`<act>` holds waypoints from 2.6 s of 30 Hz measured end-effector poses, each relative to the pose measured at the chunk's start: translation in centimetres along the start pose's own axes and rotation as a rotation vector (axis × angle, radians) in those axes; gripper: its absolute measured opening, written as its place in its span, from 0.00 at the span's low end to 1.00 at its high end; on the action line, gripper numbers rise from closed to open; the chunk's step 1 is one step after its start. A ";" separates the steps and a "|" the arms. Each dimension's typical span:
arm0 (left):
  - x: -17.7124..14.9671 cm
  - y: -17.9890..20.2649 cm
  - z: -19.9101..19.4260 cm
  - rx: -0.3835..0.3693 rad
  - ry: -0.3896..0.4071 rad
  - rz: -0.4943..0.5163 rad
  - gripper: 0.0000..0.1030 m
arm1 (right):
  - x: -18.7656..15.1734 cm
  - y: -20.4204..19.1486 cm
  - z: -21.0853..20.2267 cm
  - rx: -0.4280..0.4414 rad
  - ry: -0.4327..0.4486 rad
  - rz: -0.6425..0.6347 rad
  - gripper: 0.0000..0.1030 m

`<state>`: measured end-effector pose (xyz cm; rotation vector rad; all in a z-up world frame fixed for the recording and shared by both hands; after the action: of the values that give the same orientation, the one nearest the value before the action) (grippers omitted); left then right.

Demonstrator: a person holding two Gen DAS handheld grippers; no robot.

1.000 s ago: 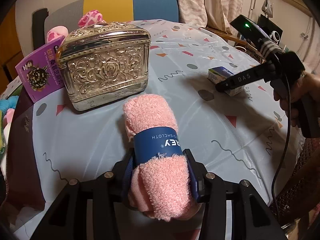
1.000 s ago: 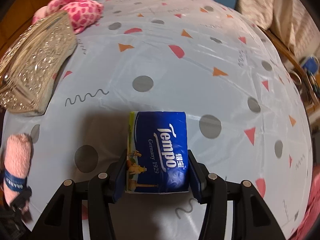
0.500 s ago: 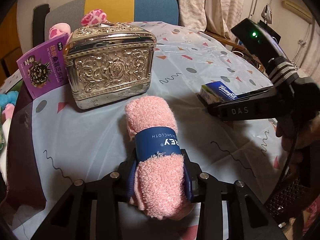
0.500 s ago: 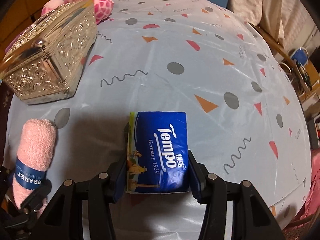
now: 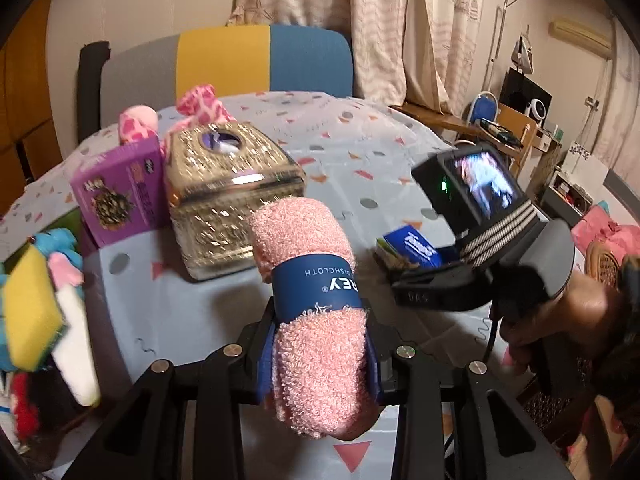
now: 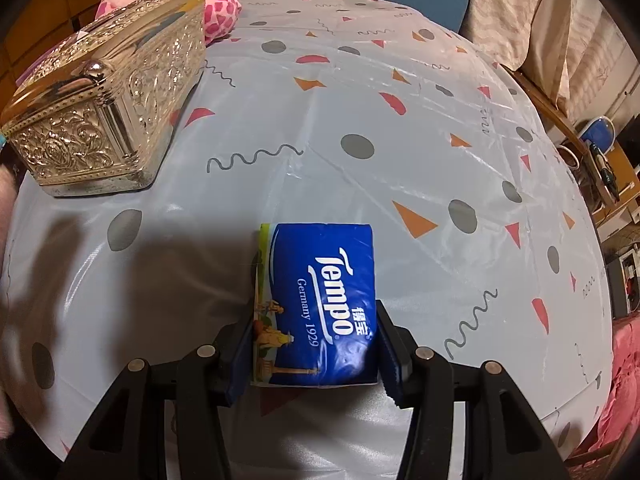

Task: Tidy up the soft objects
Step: 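Carry the pink washcloth into the gold tray and open the left tool, then carry the Tempo tissue pack into the gold tray and open the right tool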

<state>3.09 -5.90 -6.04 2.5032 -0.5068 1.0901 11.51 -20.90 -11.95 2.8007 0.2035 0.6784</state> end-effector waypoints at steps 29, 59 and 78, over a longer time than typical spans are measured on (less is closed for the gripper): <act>0.9 -7.1 -8.3 0.133 0.120 -0.196 0.35 | -0.2 -0.2 -0.4 -0.012 0.009 -0.018 0.51; -4.8 -22.6 -13.3 0.447 0.130 -0.525 0.66 | 0.1 0.1 -0.2 -0.007 0.000 -0.004 0.51; -3.0 -19.5 -15.4 0.539 0.197 -0.422 0.69 | -0.6 0.8 -0.2 0.061 -0.052 0.114 0.51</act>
<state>0.54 18.66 -2.06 2.7031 0.4131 1.4064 10.96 -21.73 -11.83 2.9030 0.0557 0.6341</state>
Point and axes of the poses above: each gripper's, at about its wrist camera, not at the fingertips, and z roughly the way its jaws point, y to its right, x to its top, the point moved 1 cm from there along z, roughly the way its jaws point, and after that the axes turned 10 degrees about -x, right-handed, at the moved point
